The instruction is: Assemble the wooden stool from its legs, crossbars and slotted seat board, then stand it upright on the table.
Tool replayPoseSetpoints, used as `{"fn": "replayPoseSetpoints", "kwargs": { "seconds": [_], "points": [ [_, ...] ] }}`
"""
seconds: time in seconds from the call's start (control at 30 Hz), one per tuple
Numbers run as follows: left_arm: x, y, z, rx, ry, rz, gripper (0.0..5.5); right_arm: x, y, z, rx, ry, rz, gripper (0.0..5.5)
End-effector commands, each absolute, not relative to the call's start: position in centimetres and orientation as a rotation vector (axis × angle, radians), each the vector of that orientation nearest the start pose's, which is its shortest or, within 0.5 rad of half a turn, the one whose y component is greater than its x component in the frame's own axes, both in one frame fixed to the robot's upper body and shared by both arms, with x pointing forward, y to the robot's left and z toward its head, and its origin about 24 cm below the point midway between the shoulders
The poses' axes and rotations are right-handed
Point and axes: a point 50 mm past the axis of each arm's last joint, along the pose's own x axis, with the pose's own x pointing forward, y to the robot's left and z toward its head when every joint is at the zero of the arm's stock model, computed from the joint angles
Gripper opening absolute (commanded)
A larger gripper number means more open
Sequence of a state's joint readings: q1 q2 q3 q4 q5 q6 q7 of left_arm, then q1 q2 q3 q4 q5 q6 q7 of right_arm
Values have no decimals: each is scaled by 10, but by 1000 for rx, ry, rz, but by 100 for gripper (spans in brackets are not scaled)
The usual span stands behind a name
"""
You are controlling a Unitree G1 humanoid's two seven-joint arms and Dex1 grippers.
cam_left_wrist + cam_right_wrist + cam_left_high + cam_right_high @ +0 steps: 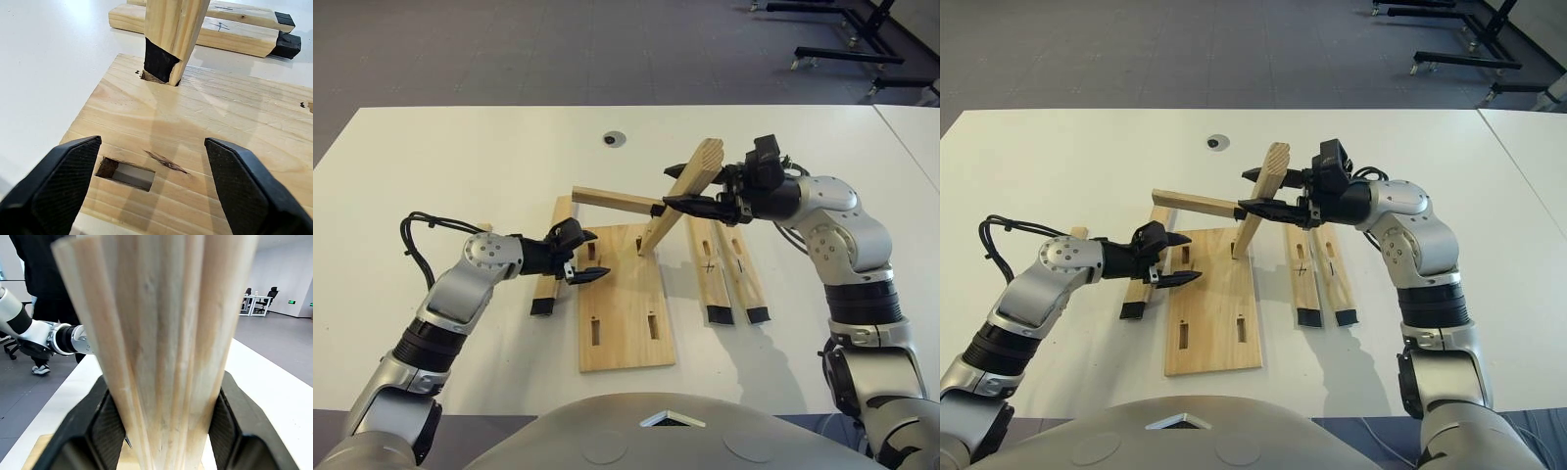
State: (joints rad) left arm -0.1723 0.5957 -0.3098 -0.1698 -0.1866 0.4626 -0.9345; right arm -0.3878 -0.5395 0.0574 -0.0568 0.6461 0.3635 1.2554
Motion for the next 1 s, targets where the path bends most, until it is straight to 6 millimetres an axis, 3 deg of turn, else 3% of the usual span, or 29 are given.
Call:
{"fn": "replayPoseSetpoints", "kwargs": {
  "seconds": [0.03, 0.27, 0.67, 1.0],
  "points": [
    [244, 147, 65, 356, 443, -1179, 388, 265, -153, 131, 11, 88, 1536, 205],
    [244, 145, 67, 357, 439, -1192, 388, 268, -148, 127, -12, 140, 1599, 205],
    [243, 145, 66, 346, 435, -1181, 388, 276, -154, 121, -12, 198, 1496, 205],
    [243, 145, 60, 347, 430, -1162, 388, 279, -163, 135, -9, 143, 1389, 391]
  ]
}}
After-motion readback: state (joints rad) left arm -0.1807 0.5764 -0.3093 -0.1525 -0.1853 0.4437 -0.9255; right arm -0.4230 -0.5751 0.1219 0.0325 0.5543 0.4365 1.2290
